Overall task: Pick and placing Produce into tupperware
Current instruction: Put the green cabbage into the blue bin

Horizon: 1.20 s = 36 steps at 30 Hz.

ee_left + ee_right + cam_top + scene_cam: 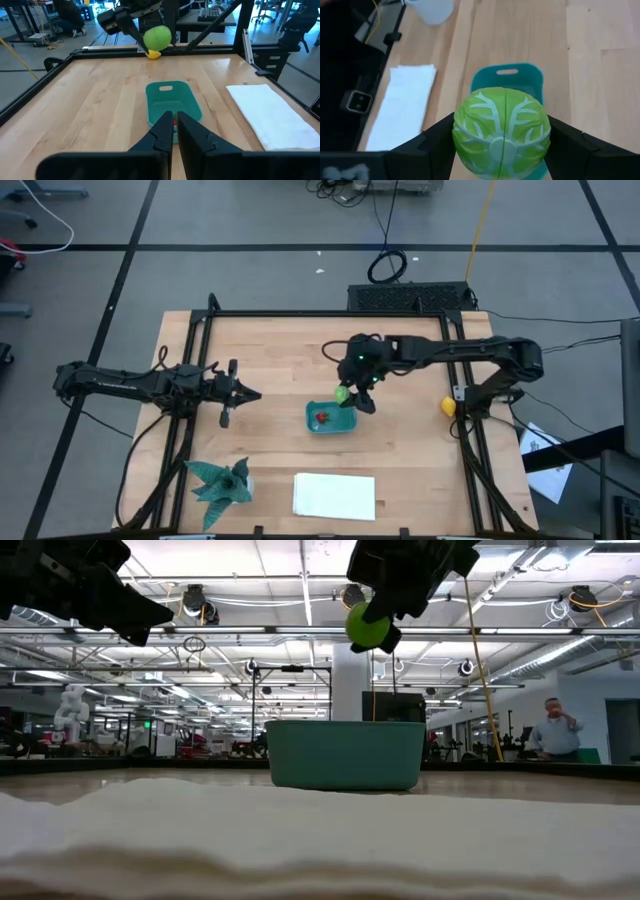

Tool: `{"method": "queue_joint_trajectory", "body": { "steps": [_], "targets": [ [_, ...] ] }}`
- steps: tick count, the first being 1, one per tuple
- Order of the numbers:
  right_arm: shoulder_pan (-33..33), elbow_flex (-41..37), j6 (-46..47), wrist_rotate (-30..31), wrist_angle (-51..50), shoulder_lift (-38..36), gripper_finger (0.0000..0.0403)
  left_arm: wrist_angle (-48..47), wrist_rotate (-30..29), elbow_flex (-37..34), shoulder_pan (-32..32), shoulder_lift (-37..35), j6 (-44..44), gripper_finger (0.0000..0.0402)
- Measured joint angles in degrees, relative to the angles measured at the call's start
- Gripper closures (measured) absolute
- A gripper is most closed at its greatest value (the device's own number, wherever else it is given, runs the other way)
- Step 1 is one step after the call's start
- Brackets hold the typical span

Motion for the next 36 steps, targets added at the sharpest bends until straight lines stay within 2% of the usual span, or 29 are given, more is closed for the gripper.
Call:
{"method": "queue_joint_trajectory", "body": {
  "steps": [13,29,36],
  "targets": [
    [-2.3,1.8,-7.8,0.0,-3.7,7.1,0.0167,-0.2,0.0,0.0,0.0,0.0,0.4,0.0376],
    [-4.9,2.3,-7.6,0.0,-1.2,10.2,0.0167,-0.1,-1.5,0.0,0.0,0.0,0.8,0.0376],
    [-4.3,4.8,-7.8,2.8,-0.5,10.1,0.0167,0.0,-1.5,0.0,0.0,0.0,1.4,0.0376]
  ]
}}
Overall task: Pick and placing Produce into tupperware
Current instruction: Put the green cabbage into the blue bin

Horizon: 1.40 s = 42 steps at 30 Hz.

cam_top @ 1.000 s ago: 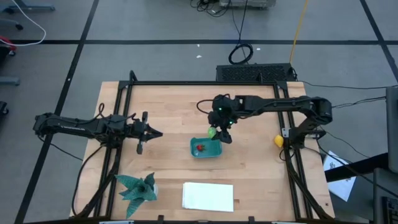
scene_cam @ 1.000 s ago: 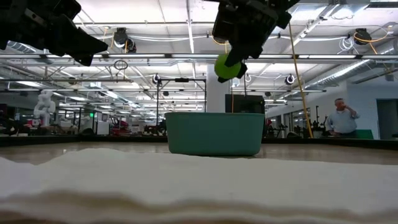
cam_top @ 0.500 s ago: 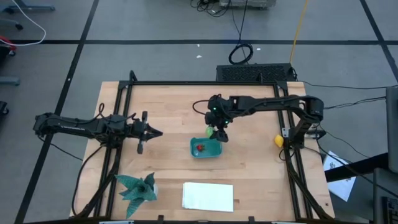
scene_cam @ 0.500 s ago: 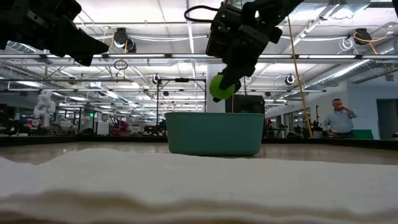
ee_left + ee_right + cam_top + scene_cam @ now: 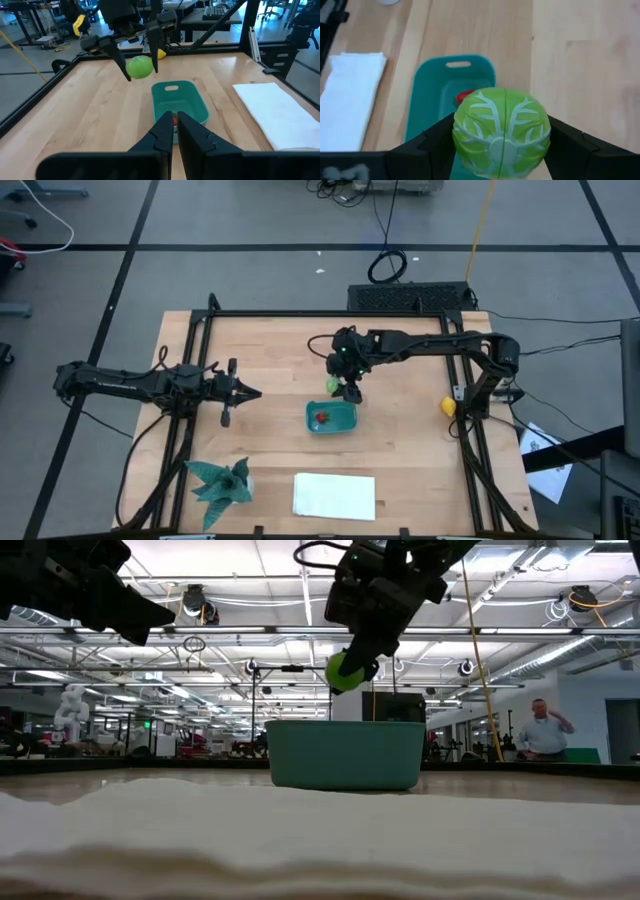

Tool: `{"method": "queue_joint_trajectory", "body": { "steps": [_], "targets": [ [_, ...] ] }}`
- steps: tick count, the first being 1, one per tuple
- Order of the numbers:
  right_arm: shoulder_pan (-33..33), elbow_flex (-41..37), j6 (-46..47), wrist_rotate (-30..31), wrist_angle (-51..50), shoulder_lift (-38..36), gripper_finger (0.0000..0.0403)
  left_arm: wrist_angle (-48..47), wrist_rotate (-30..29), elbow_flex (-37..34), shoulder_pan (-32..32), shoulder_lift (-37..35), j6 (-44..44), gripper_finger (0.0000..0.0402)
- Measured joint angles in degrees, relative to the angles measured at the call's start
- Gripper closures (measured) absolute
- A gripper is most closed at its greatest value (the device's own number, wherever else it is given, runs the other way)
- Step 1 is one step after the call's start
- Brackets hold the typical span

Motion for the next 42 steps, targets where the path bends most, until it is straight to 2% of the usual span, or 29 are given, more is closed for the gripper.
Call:
{"method": "queue_joint_trajectory", "body": {
  "steps": [3,9,16,22,34,38,42],
  "targets": [
    [0.7,1.1,-1.0,1.8,-0.6,0.0,0.0167,0.0,0.0,0.0,0.0,0.0,0.0,0.0376],
    [1.7,4.1,-4.1,1.9,-6.7,1.7,0.0167,0.0,0.0,0.0,0.0,0.0,0.0,0.0376],
    [2.3,7.0,-5.2,1.8,-8.7,5.6,0.0167,0.1,-0.8,0.0,0.0,0.0,0.1,0.0376],
    [2.5,7.0,-7.1,1.9,-10.3,8.3,0.0167,-0.2,-1.1,0.0,0.0,0.1,0.1,0.0376],
    [3.7,7.1,-13.4,2.0,-12.1,8.3,0.0167,-0.9,-1.1,0.0,0.0,0.1,0.3,0.0376],
    [5.2,7.0,-17.0,6.7,-12.2,8.3,0.0167,-1.0,-1.1,0.0,0.0,0.1,0.4,0.0376],
    [5.6,7.0,-17.4,6.5,-12.2,8.3,0.0167,-1.2,-1.1,0.0,0.0,0.1,0.4,0.0376]
  ]
}}
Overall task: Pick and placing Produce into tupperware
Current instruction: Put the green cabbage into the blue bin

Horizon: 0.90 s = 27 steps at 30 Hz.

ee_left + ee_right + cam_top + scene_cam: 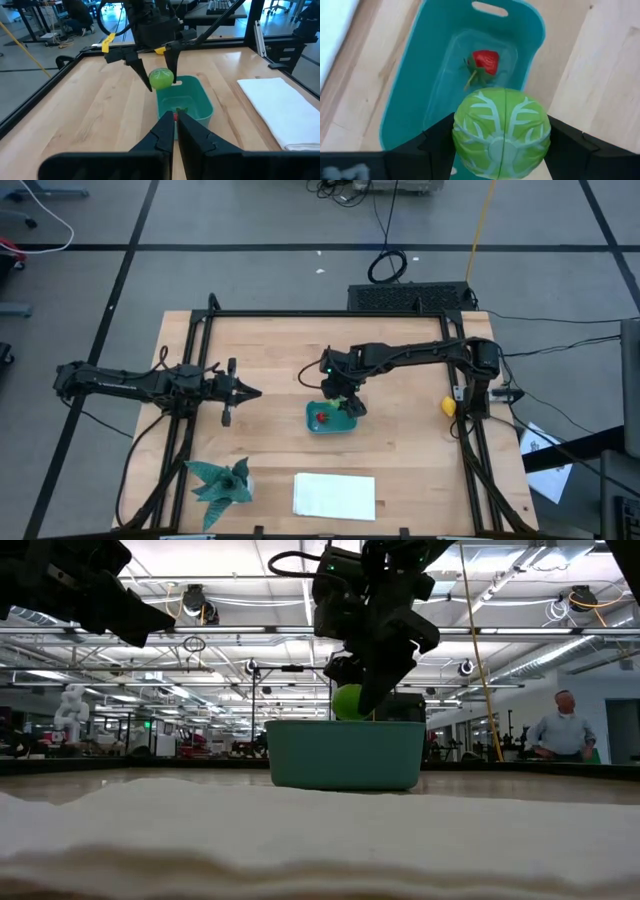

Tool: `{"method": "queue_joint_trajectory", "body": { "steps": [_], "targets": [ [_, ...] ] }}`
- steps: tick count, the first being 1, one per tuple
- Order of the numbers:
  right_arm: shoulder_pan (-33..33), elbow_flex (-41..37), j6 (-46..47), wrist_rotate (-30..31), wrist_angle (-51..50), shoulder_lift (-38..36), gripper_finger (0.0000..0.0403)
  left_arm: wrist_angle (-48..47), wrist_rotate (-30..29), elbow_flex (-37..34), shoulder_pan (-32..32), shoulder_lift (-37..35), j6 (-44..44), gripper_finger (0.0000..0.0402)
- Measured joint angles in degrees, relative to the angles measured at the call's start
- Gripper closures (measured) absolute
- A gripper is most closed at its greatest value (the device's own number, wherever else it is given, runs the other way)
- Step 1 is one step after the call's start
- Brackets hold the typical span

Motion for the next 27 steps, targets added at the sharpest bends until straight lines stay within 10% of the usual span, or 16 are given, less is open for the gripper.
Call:
{"method": "queue_joint_trajectory", "body": {
  "steps": [27],
  "targets": [
    [0.8,0.0,0.9,-4.8,-1.7,5.4,0.0167,-0.1,0.0,0.0,0.0,0.0,-0.2,0.0376]
  ]
}}
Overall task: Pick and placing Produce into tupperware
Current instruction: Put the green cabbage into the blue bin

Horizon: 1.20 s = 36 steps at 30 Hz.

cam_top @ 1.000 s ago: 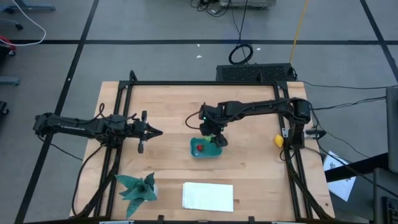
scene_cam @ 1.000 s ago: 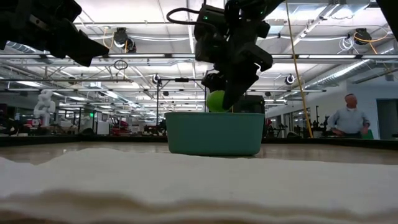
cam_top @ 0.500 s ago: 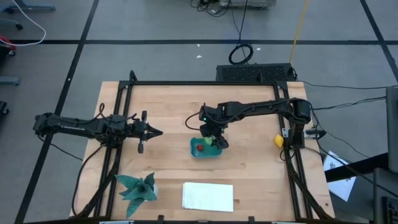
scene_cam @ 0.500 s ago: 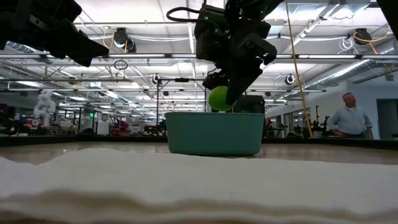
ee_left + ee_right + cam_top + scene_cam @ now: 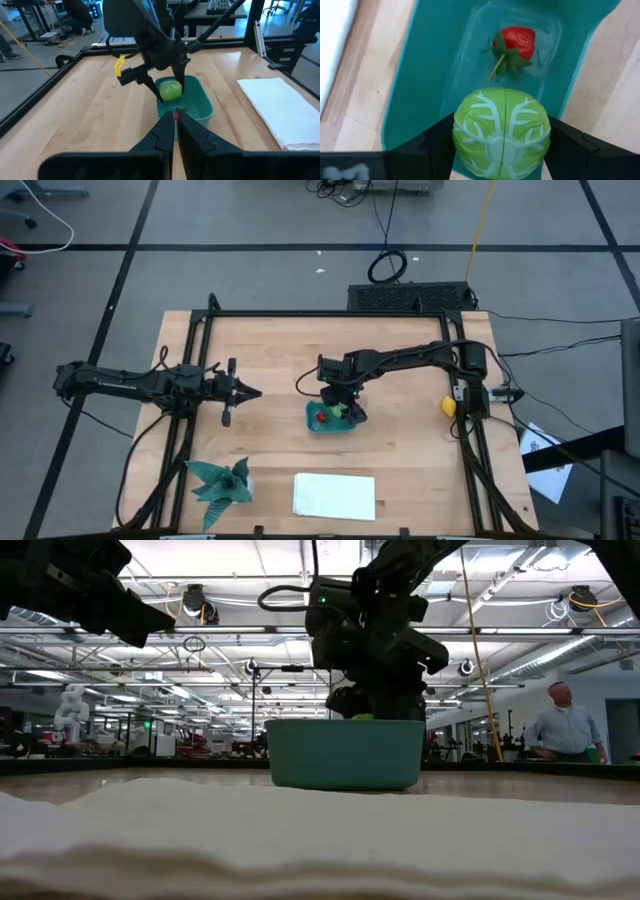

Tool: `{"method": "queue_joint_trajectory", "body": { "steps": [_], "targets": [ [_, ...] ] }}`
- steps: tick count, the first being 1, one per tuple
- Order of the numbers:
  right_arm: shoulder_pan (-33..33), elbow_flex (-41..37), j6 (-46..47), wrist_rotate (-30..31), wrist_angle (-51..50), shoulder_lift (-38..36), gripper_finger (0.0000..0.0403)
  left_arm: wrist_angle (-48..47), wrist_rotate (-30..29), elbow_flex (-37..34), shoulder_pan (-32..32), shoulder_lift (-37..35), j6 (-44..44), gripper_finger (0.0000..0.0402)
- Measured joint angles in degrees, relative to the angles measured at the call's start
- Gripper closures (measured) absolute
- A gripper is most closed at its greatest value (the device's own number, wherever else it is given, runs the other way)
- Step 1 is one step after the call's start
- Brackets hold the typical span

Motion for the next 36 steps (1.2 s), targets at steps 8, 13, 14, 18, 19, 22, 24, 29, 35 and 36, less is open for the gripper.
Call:
{"method": "queue_joint_trajectory", "body": {
  "steps": [8,13,14,18,19,22,24,29,35,36],
  "targets": [
    [0.0,0.0,-1.6,1.5,0.1,0.0,0.0167,0.0,0.0,0.0,0.0,0.0,0.0,0.0376],
    [0.9,0.0,-4.6,5.3,-0.5,0.0,0.0167,0.0,0.0,0.0,0.0,0.0,0.0,0.0376],
    [1.2,0.0,-5.3,6.1,-0.6,0.0,0.0167,0.0,0.0,0.0,0.0,0.0,0.0,0.0376],
    [1.7,0.0,-6.4,6.2,-0.8,0.0,0.0167,0.0,0.0,0.0,0.0,0.0,0.0,0.0376],
    [1.7,0.0,-6.5,6.2,-0.8,0.0,0.0167,0.0,0.0,0.0,0.0,0.0,0.0,0.0376],
    [1.9,0.0,-6.9,6.2,-0.8,0.0,0.0167,0.0,0.0,0.0,0.0,0.0,0.0,0.0376],
    [1.9,0.0,-7.0,6.1,-0.8,0.0,0.0167,0.0,0.0,0.0,0.0,0.0,0.0,0.0376],
    [1.9,0.0,-6.5,3.8,-1.0,-0.1,0.0167,0.0,0.0,0.0,0.0,0.0,0.1,0.0376],
    [1.7,0.0,-5.1,1.3,-1.2,0.0,0.0167,0.0,0.0,0.0,0.0,0.0,0.1,0.0376],
    [1.7,0.0,-4.8,1.3,-1.4,-0.1,0.0167,0.0,0.0,0.0,0.0,0.0,0.1,0.0376]
  ]
}}
